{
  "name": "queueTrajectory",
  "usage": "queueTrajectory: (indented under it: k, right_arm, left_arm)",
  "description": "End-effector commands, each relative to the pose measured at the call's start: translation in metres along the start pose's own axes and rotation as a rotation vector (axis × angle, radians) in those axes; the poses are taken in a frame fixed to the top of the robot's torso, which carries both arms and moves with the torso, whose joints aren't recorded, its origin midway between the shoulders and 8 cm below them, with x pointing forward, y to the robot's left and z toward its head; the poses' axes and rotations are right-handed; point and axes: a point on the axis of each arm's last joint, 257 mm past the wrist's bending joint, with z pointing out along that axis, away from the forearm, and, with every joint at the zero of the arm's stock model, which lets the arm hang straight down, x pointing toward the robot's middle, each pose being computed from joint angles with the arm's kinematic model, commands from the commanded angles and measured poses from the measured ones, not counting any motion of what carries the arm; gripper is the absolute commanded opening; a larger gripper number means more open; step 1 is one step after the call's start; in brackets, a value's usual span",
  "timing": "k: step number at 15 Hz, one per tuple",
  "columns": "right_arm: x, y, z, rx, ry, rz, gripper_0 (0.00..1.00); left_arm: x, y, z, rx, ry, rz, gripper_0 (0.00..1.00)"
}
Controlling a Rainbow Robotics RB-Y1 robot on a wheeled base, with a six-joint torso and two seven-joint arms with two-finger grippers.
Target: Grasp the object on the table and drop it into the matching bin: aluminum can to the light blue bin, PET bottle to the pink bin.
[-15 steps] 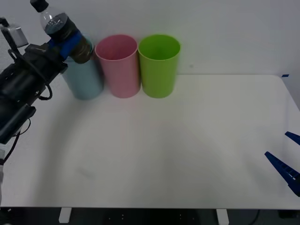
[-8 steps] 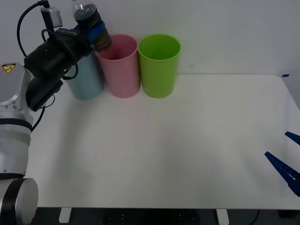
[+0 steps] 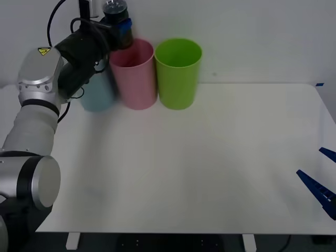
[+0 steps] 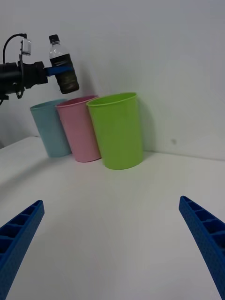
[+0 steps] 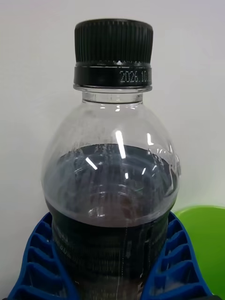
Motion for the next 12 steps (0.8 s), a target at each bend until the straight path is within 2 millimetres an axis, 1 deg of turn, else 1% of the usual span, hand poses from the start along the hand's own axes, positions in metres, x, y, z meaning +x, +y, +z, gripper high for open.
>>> queueTrajectory:
  k: [1,4,6,7,8,9,12]
  right_arm:
    - [0.0,0.0,0.0,0.0,0.0,0.0,1.0]
    - [0.0,0.0,0.0,0.0,0.0,0.0,1.0]
    - [0.0,0.0,0.0,0.0,0.0,0.0,1.0]
    - [0.0,0.0,0.0,0.0,0.0,0.0,1.0]
    - [0.0,0.0,0.0,0.0,0.0,0.0,1.0]
    - [0.0,0.0,0.0,0.0,0.0,0.0,1.0]
    - [0.0,0.0,0.0,0.0,0.0,0.0,1.0]
  left_arm:
    - [0.0011,-0.0122,0.0073,0.002,0.001,-0.006,0.0]
    - [0.0029,-0.0159,0.0092,-0.002,0.001,-0.012,0.0]
    - [0.0007,-0.0164,0.0099,-0.001,-0.003,-0.013,0.04]
    - [0.0008,-0.0166,0.0101,-0.001,-0.002,-0.011,0.17]
    - [0.0003,-0.017,0.0101,0.0,-0.004,-0.015,0.44]
    - [-0.0003,-0.0171,0.0101,0.001,-0.006,-0.022,1.0]
    - [0.0,-0.018,0.01,0.003,-0.008,-0.026,1.0]
